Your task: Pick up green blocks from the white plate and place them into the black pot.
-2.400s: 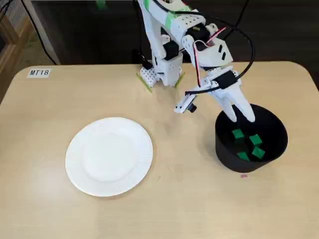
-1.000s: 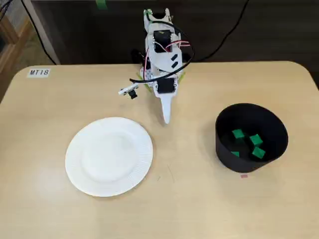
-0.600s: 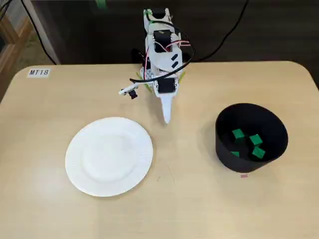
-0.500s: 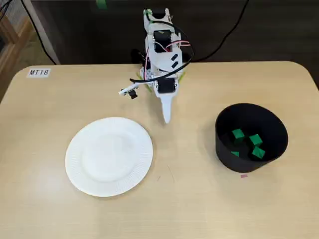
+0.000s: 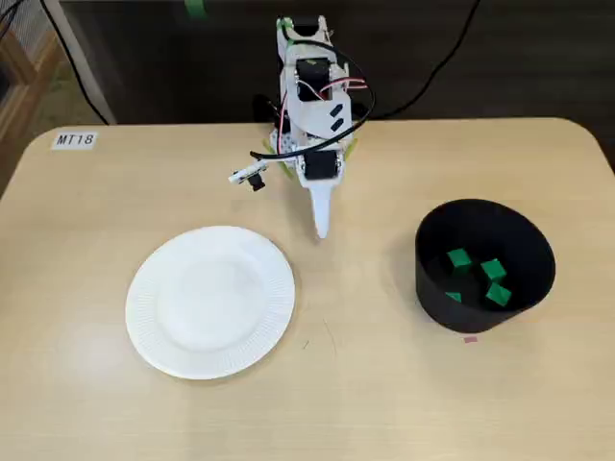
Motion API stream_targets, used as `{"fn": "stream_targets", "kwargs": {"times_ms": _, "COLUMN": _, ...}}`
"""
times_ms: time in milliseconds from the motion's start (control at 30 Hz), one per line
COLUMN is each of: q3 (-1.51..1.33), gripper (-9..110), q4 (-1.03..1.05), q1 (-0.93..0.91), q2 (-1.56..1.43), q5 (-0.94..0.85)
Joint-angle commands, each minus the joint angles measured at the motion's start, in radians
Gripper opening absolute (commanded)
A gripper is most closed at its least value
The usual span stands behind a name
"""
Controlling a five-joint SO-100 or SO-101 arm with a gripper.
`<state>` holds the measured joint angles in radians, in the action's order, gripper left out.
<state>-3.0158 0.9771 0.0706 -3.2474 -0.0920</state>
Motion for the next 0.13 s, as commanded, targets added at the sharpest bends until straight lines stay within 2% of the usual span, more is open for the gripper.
{"fn": "stream_targets", "kwargs": {"times_ms": 0, "q3": 0.006, "gripper": -2, "q4": -0.017, "q1": -0.009, "q2": -0.006, "q5": -0.003}}
{"fn": "stream_targets", "kwargs": {"times_ms": 100, "q3": 0.006, "gripper": -2, "q4": -0.017, "q1": -0.009, "q2": -0.006, "q5": -0.003}}
